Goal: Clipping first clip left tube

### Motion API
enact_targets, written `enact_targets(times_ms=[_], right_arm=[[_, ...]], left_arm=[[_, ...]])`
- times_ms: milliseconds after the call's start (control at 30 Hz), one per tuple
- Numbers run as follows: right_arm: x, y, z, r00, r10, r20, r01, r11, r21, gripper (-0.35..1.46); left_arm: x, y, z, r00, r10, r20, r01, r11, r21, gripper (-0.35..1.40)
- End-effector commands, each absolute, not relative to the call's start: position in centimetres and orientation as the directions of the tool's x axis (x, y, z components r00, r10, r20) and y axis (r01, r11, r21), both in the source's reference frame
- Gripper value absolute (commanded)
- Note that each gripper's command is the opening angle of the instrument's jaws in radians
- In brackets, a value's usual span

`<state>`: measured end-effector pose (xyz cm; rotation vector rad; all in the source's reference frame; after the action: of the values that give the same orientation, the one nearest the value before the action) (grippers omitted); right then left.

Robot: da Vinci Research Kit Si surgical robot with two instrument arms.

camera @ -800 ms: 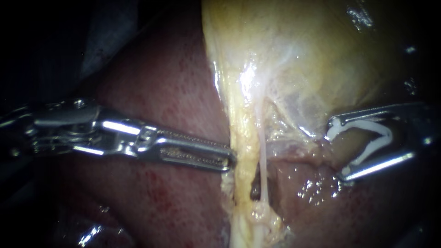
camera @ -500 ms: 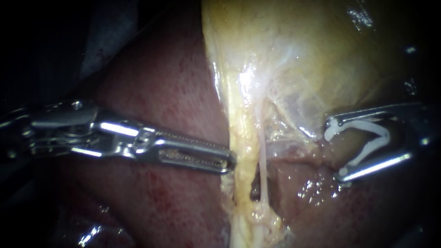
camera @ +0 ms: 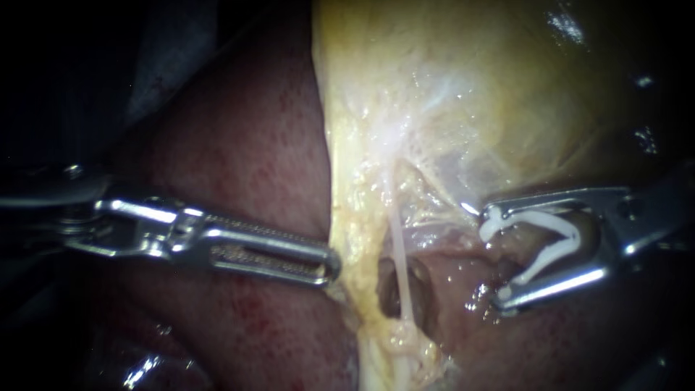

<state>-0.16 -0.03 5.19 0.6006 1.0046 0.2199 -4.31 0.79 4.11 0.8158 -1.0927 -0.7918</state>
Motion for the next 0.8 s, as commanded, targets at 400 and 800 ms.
enact_targets(times_ms=[400,800], right_arm=[[0.23,-0.59,5.72,0.554,0.447,-0.702,0.122,0.791,0.599,0.60],[0.50,-0.82,6.08,0.570,0.455,-0.684,0.129,0.773,0.621,0.59]], left_arm=[[-4.29,0.79,4.09,0.260,-0.863,0.433,0.141,0.478,0.867,-0.35],[-4.28,0.78,4.05,0.260,-0.864,0.432,0.141,0.477,0.868,-0.35]])
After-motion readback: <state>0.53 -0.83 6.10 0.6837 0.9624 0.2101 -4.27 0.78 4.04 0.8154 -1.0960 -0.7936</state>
